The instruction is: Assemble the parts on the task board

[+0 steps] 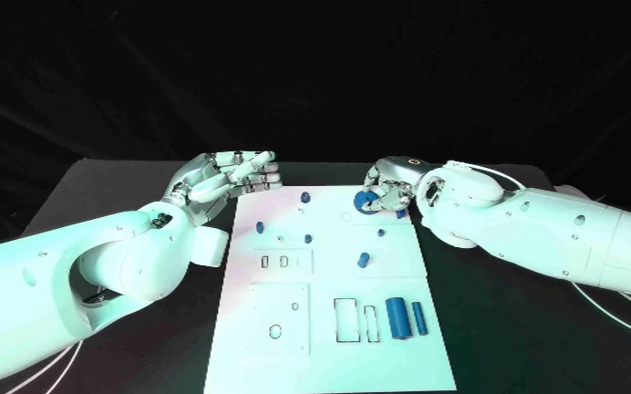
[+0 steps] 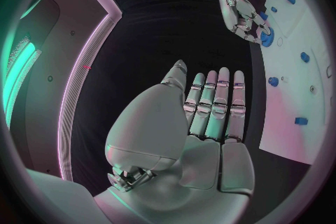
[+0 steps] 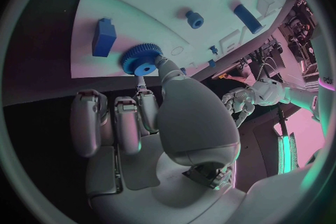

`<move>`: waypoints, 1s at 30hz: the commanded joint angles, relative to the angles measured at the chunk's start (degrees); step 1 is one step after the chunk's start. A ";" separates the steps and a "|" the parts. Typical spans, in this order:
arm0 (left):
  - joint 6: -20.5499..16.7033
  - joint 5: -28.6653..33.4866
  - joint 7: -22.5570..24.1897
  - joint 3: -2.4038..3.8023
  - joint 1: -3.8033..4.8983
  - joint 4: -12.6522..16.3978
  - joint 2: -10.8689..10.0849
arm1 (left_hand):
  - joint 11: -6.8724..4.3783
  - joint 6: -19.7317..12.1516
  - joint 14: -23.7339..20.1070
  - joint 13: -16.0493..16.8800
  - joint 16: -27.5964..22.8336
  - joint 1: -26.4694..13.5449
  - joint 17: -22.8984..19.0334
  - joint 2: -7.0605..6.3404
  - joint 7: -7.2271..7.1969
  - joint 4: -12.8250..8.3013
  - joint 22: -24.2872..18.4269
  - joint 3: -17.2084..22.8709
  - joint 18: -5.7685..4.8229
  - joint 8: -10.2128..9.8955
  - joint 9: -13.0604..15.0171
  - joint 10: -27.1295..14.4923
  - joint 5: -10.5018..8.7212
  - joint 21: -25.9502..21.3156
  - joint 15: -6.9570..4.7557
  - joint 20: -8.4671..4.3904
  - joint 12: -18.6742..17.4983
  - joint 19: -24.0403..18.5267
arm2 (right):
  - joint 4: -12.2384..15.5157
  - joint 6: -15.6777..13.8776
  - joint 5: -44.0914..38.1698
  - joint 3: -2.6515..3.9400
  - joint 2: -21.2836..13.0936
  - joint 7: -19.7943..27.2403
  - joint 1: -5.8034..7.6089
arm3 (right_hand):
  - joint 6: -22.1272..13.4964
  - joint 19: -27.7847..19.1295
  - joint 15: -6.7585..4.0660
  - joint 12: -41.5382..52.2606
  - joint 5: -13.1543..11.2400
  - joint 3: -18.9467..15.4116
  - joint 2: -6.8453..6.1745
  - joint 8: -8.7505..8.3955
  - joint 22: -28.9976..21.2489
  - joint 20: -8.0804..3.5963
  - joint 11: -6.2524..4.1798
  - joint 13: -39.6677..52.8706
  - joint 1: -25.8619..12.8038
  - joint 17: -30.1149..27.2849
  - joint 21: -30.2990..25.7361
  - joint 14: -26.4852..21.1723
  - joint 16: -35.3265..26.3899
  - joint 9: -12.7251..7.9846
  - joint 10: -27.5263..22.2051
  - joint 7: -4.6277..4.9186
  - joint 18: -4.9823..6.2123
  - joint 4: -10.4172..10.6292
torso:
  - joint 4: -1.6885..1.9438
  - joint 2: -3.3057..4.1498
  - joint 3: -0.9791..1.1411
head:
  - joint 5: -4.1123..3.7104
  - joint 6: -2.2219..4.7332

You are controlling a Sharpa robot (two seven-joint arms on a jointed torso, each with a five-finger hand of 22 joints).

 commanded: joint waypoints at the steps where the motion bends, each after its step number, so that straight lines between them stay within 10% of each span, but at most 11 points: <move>1: 1.16 0.05 0.20 0.04 0.08 -0.02 0.06 | 0.48 -0.01 0.18 -0.07 -0.11 0.01 -0.04 0.36 0.27 -0.26 -0.06 0.03 0.37 -0.28 -0.08 0.06 0.18 -0.17 0.36 -0.01 -0.36 0.19 | -0.07 1.58 -1.53 -0.27 -0.14 -0.17 -0.40 | -0.22 0.34 0.35 0.26 -0.25 0.44 -0.11 0.10 4.63 -0.09 0.13 2.61 0.57 13.03 0.38 5.49 0.39 -0.02 0.20 0.06 -0.59 -0.13 | -0.02 0.03 -0.01 | 0.00 0.10; 30: 1.08 0.05 0.00 0.04 0.07 -0.26 0.08 | 0.48 0.01 0.21 -0.07 -0.17 0.00 -0.03 0.39 0.27 -0.26 -0.09 0.04 0.37 -0.33 -0.07 0.09 0.17 -0.19 0.36 -0.01 -0.43 0.19 | 0.55 -1.61 -1.75 -0.26 -0.74 0.91 -0.52 | -1.97 0.36 0.76 -0.04 0.71 0.59 -1.68 -0.10 4.88 0.22 0.59 2.24 -1.27 13.48 0.38 5.59 0.58 -0.34 -0.28 0.50 -0.62 0.34 | -0.04 0.07 0.04 | -0.39 0.45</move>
